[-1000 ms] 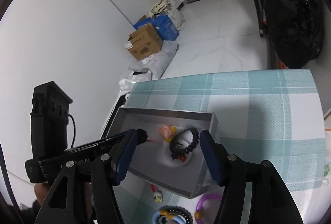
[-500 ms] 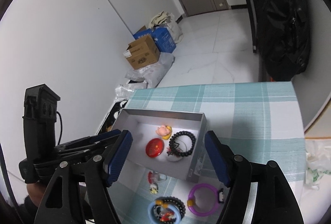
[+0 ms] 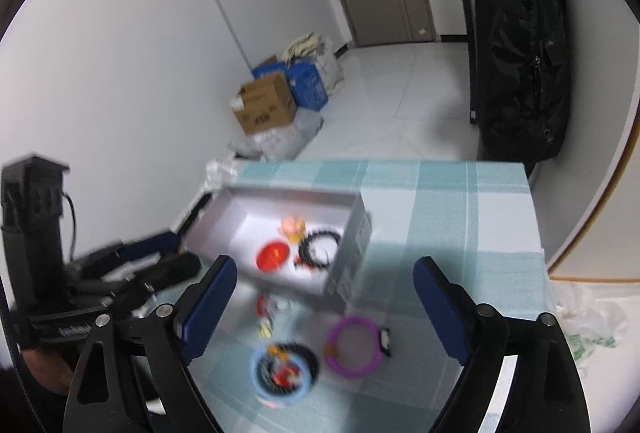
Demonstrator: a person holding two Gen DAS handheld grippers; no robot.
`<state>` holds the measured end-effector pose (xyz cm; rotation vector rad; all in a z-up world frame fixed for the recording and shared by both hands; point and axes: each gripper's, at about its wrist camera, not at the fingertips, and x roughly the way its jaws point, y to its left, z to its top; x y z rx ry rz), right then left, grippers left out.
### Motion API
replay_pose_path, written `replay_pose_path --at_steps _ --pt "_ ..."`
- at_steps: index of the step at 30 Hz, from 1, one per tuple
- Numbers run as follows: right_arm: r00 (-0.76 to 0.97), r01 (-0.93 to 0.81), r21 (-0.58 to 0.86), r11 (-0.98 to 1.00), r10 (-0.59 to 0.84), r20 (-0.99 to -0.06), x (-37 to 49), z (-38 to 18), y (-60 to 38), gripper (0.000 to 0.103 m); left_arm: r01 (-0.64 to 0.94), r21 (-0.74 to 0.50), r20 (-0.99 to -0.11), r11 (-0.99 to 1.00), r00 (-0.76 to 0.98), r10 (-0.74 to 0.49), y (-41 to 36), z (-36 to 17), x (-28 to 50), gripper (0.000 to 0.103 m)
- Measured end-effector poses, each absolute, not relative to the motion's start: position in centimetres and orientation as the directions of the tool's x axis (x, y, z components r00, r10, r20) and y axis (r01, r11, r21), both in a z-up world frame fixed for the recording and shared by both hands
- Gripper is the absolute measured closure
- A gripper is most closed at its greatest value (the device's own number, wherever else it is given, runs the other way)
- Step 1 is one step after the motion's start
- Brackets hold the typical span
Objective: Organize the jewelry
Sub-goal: 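Withdraw both tools from the box toward the blue ring stack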
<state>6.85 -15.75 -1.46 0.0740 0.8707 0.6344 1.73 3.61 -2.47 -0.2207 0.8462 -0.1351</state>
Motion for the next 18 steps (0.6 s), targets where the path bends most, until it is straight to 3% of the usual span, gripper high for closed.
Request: replay_pose_path --at_steps 5,10,15,18 --pt "0.414 -0.507 0.265 0.821 0.501 -0.76 5.6 -3.4 -15.7 0.012 0.007 -0.203 -0.785 0.979 0.596 -0.168 2.9 -4.7 0.8 0.025" --pt "0.396 -0.525 0.223 0.822 0.467 -0.79 4.2 -4.2 -16.1 0.012 0.035 -0.058 -0.811 0.998 0.581 -0.068 1.7 -5.7 -0.2 0.025" --pt "0.365 -0.547 0.235 0.804 0.481 -0.797 3.0 -4.8 -16.0 0.013 0.002 -0.081 -0.828 0.997 0.557 -0.068 2.8 -6.1 -0.6 0.024" --pt "0.324 -0.57 0.253 0.782 0.497 -0.805 2.5 -5.4 -15.2 0.019 -0.023 -0.113 -0.833 0.993 0.548 -0.082 3.4 -6.3 -0.8 0.024"
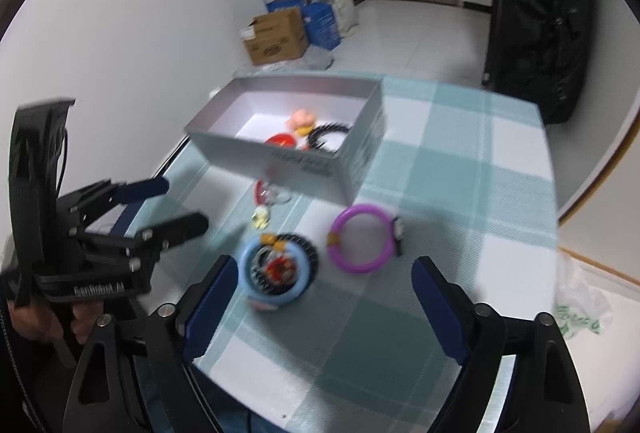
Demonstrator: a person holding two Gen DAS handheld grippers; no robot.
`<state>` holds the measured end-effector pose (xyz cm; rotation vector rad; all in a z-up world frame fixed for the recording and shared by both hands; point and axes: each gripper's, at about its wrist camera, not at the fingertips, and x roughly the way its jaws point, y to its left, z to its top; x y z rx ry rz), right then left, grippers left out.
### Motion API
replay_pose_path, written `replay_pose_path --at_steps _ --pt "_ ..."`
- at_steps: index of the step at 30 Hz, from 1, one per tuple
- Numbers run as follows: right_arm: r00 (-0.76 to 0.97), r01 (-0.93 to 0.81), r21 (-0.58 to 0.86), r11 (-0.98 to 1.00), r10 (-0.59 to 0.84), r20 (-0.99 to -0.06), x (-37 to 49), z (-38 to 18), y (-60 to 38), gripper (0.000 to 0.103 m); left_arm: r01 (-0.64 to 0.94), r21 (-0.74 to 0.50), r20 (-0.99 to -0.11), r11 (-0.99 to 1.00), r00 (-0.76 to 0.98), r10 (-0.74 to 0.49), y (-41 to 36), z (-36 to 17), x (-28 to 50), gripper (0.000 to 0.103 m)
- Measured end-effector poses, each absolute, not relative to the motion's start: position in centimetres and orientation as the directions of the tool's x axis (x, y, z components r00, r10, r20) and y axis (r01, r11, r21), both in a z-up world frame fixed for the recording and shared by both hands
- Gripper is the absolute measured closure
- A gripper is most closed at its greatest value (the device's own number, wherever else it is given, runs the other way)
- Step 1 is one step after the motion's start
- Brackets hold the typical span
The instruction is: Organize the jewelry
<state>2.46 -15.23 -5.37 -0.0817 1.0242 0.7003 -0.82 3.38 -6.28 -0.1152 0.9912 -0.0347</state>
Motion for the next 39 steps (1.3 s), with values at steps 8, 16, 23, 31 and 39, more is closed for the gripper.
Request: replay_pose_path --at_steps 8,16,23,31,39 --pt "0.192 -0.595 0.306 0.743 0.501 -0.844 2.5 -8.1 -12.8 0.046 0.002 -0.098 -0.87 0.995 0.486 -0.087 3.1 -7.8 -1.1 0.024" --pt "0.218 -0.635 0.26 0.728 0.491 -0.843 2.2 -7.9 -10.9 0.056 -0.002 -0.119 -0.882 0.993 0.46 -0.105 3.2 -8.0 -0.8 0.024" --pt "0.232 -0.635 0.227 0.738 0.463 -0.855 2.6 -8.1 -10.0 0.073 0.02 -0.113 -0.888 0.993 0.446 -0.11 3.0 -8.3 -0.8 0.024" --pt "0.257 -0.649 0.174 0.74 0.429 -0.866 2.4 -8.0 -10.0 0.081 -0.007 -0.135 -0.898 0.991 0.423 -0.119 3.5 -8.7 -0.4 0.024" --pt "0.25 -0.644 0.21 0.735 0.462 -0.851 2.5 -7.3 -11.0 0.09 -0.026 -0.163 -0.893 0.986 0.428 -0.137 3.6 -8.6 -0.1 0.024"
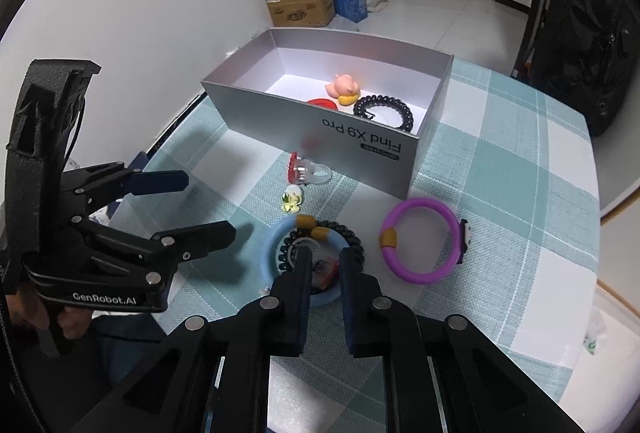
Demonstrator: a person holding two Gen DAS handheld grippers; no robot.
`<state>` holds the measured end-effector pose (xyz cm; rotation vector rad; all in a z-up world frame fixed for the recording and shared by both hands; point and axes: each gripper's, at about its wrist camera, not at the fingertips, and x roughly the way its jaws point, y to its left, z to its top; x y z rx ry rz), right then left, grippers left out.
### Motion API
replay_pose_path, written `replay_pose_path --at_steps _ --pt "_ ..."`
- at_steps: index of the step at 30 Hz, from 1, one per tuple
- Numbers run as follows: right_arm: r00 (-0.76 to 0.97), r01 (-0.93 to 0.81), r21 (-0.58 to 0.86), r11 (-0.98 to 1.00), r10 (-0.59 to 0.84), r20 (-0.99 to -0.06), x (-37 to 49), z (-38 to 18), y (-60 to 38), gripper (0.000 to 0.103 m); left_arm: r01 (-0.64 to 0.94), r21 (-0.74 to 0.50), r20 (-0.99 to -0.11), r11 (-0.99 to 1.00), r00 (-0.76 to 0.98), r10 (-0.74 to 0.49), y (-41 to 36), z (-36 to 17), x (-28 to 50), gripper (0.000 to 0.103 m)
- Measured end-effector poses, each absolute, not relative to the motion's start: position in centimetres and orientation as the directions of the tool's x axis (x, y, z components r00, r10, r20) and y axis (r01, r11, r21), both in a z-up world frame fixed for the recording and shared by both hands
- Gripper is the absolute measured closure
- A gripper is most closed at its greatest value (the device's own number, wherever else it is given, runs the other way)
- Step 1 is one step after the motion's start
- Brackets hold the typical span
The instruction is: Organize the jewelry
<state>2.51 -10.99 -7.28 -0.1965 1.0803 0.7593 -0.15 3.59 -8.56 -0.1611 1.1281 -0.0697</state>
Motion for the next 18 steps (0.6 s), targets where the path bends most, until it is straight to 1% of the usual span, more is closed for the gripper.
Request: replay_pose_path --at_steps 4,7,9,16,18 --pt "0.241 -0.633 0.237 0.737 0.479 -0.844 2.7 -7.2 -11.4 0.091 -0.013 -0.169 -0.889 0.986 0.434 -0.146 3.1 -8.4 -0.1 0.024" --pt "0.235 -0.615 0.277 0.738 0.507 -0.83 3.0 -6.8 -12.0 0.091 0.016 -0.125 -0.891 0.992 0.437 -0.12 2.0 -8.2 -0.2 0.024" --pt "0.234 -0.598 0.309 0.739 0.531 -0.814 3.2 -6.3 -12.7 0.091 0.055 -0.109 -0.886 0.992 0.448 -0.122 1.0 -8.0 -0.3 0.024" --pt "0.26 -0.555 0.357 0.751 0.564 -0.784 3.9 -5.0 -14.2 0.091 0.127 -0.167 -0.89 0.978 0.408 -0.206 -0.6 -8.2 -0.2 0.024" --pt "0.267 -0.545 0.365 0.755 0.569 -0.778 4.0 -4.7 -14.6 0.091 0.152 -0.162 -0.892 0.975 0.399 -0.211 -1.4 -8.3 -0.1 0.024"
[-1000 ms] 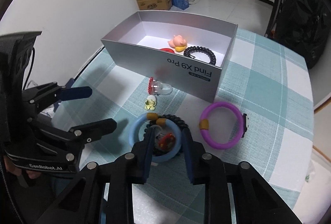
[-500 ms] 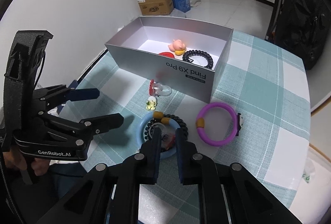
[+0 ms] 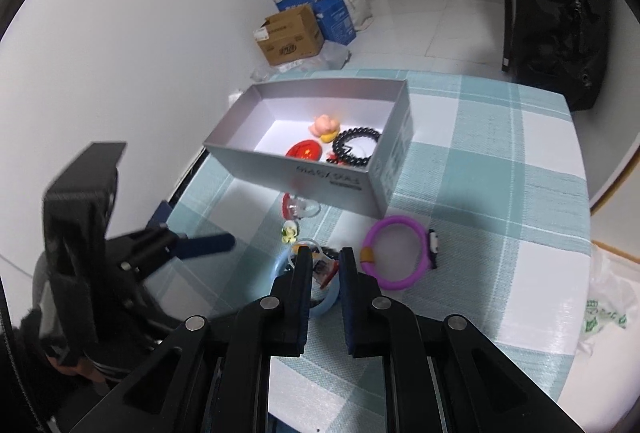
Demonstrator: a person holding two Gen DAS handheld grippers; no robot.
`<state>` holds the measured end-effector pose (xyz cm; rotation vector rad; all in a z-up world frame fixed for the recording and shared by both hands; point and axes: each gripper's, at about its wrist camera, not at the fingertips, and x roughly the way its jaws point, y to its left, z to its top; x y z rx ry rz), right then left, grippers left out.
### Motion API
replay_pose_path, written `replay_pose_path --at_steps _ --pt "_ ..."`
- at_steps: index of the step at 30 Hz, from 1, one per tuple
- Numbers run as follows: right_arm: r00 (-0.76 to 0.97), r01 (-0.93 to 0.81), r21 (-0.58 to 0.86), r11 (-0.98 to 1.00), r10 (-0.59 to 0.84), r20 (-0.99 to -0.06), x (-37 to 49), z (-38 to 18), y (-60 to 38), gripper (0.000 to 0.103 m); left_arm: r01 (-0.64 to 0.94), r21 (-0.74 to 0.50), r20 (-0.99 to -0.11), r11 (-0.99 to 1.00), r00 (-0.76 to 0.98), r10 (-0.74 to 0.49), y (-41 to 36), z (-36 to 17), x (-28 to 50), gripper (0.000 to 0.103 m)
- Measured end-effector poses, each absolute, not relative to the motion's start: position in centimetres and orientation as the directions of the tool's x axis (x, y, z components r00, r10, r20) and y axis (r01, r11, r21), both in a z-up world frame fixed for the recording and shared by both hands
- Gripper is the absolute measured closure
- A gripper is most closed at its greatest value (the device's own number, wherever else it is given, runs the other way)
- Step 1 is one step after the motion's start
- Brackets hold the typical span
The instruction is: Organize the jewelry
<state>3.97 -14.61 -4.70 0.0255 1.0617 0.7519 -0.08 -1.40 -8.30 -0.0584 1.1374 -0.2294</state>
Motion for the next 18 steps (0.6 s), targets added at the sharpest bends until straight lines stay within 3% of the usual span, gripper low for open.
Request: replay_pose_path --at_steps 13,14,16,18 --pt "0.29 -0.48 0.396 0.782 0.568 -0.77 5.3 -4.2 -17.3 0.091 0.245 0.015 -0.897 0.969 0.432 -0.096 -4.9 -8.8 0.1 0.024" --pt "0.299 -0.477 0.396 0.785 0.568 -0.767 5.3 -4.0 -17.5 0.091 0.253 0.012 -0.893 0.967 0.438 -0.103 -5.0 -8.7 0.0 0.026" --pt "0.305 -0.471 0.401 0.786 0.572 -0.762 5.4 -3.9 -17.8 0.091 0.262 -0.003 -0.896 0.965 0.427 -0.119 -5.0 -8.6 -0.1 0.046" --pt "0.309 -0.462 0.406 0.789 0.572 -0.76 5.4 -3.9 -18.2 0.091 0.257 -0.034 -0.897 0.966 0.419 -0.143 -4.7 -8.4 -0.1 0.046"
